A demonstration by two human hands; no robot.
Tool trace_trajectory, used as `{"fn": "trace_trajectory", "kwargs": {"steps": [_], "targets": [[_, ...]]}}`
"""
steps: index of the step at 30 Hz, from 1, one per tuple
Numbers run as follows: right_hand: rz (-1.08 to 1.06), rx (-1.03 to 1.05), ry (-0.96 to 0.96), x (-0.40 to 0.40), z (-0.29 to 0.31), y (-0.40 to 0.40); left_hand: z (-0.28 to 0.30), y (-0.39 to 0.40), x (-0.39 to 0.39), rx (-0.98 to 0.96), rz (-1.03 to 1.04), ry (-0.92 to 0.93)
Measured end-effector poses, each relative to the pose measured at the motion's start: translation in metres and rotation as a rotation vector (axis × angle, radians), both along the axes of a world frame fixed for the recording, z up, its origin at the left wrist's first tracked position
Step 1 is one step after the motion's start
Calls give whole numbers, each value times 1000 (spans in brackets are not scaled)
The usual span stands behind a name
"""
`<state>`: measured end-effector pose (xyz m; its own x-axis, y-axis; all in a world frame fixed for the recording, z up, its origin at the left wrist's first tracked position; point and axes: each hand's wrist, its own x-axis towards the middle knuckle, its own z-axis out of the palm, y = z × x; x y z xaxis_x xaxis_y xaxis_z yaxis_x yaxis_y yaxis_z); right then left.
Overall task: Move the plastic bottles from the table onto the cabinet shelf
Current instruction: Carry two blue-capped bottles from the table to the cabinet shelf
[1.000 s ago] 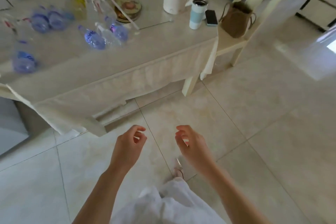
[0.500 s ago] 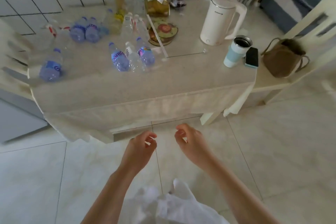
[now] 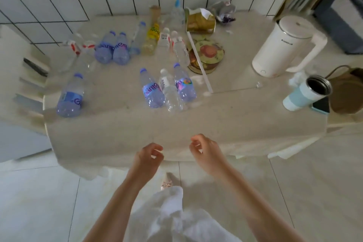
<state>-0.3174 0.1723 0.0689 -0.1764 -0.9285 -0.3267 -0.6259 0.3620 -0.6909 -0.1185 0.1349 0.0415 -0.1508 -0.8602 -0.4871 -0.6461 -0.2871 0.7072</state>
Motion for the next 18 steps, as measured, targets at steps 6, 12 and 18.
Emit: {"fn": "trace_trajectory", "kwargs": {"steps": [6, 12, 18], "targets": [[-86, 55, 45, 9, -6, -92, -10, -115, 4, 28, 137, 58], [-163, 119, 83, 3, -4, -160, -16, -189, -15, 141, 295, 100], [-215, 225, 132, -6, -22, -231, -27, -236, -34, 233, 444, 113]]}}
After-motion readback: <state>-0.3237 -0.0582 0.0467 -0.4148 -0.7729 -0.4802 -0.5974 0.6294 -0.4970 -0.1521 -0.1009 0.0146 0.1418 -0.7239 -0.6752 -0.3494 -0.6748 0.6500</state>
